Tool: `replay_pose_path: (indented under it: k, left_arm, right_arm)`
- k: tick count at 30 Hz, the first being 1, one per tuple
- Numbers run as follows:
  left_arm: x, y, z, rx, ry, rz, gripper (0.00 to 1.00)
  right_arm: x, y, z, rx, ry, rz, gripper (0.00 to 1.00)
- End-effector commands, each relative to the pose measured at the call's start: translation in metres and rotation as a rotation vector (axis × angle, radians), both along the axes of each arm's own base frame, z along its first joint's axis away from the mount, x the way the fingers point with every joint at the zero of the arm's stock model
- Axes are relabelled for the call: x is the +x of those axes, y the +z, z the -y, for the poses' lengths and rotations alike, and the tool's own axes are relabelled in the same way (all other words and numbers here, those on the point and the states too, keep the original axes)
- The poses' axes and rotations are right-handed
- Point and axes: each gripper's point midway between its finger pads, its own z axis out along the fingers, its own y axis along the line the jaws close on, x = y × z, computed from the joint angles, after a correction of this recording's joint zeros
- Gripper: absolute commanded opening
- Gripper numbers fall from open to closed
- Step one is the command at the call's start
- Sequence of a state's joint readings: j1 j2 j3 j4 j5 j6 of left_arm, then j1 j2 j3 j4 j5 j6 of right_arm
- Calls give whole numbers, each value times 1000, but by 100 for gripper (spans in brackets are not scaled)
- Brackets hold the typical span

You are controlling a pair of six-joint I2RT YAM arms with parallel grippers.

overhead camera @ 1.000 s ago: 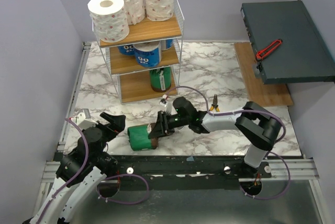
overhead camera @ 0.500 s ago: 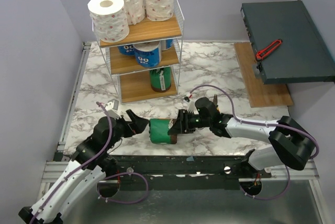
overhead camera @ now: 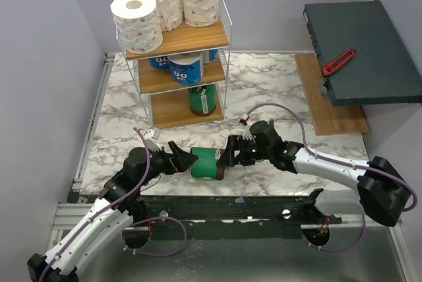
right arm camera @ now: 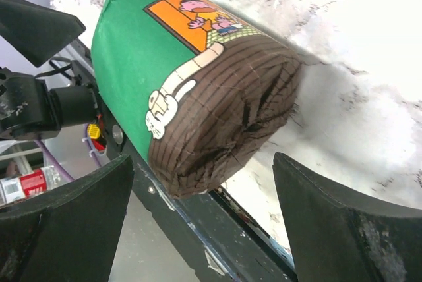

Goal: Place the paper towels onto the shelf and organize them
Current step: Adjust the paper towel at the center of the board.

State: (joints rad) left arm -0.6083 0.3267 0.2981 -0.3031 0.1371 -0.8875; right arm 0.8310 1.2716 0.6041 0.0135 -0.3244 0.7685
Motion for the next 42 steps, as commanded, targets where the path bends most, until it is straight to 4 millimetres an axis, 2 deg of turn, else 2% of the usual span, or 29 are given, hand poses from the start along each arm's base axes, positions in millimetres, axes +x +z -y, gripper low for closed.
replay_pose_path:
  k: [1,14,19,26,37,42]
  left_arm:
    - [-2,-3,14,-60,-61,-5,99]
    - [0,-33,27,-58,-104,-74,99]
    - [0,-33,34,-98,-130,-58,99]
    - [-3,-32,38,-142,-172,-25,99]
    - [-12,-3,49,-223,-291,108,98]
    - [-16,7,50,-246,-315,159,91]
  right_arm:
    - [9,4,12,-62,-42,52,89]
    - [14,-2,9,-78,-44,54,82]
    - [17,-3,7,-64,-54,62,80]
    - [14,-19,11,-96,-55,41,76]
    - [14,-30,12,-97,-58,40,75]
    - [14,-28,13,-92,-63,47,75]
